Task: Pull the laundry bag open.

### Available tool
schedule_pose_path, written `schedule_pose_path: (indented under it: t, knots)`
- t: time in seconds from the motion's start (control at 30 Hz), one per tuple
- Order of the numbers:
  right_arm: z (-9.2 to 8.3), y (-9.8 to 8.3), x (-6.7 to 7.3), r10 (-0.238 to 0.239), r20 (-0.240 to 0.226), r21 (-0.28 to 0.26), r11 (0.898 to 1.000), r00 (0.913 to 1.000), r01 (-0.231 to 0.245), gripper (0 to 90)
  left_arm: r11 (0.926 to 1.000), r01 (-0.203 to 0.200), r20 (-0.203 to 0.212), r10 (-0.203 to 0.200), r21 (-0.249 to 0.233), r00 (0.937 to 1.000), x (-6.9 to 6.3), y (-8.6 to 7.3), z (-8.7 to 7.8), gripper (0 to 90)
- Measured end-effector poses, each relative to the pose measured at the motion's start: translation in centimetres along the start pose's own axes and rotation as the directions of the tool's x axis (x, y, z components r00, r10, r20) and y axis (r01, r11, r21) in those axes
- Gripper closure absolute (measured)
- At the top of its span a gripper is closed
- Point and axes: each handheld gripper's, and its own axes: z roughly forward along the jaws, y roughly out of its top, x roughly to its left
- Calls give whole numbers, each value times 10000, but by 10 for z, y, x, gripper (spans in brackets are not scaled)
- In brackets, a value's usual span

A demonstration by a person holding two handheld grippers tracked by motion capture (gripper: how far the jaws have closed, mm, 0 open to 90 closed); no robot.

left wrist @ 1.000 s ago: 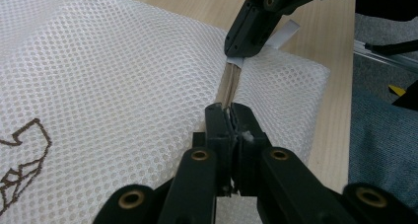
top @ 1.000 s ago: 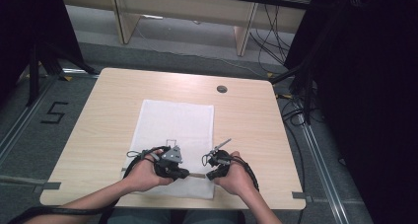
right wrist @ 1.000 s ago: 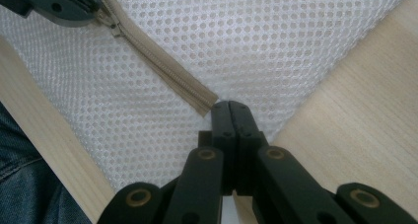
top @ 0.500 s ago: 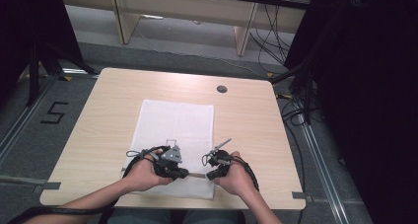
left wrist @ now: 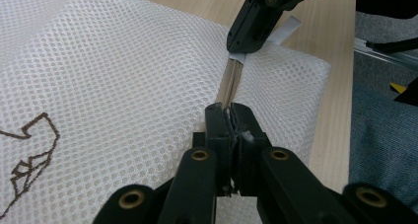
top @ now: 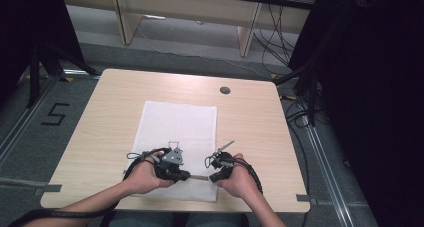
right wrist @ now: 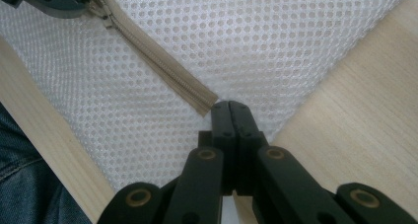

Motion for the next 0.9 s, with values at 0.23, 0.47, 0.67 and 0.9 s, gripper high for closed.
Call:
schedule_pose_path:
  t: [0.23,0.47,0.67,0.9]
  knots:
    - [0,0,0,75,16,43,10000,10000,-75,900,10000,-61,52,61,-1,10000,1,0,0,872]
    - [0,0,1,213,54,106,9997,9998,-213,900,9999,92,9,-92,-44,10000,2,-2,-5,872]
    - [0,0,2,228,62,112,9997,9997,-229,900,9999,102,17,-102,-35,9999,2,-3,-5,872]
    - [0,0,1,6,45,9,10000,10000,-6,900,9999,108,54,-108,-14,9999,2,-2,-5,872]
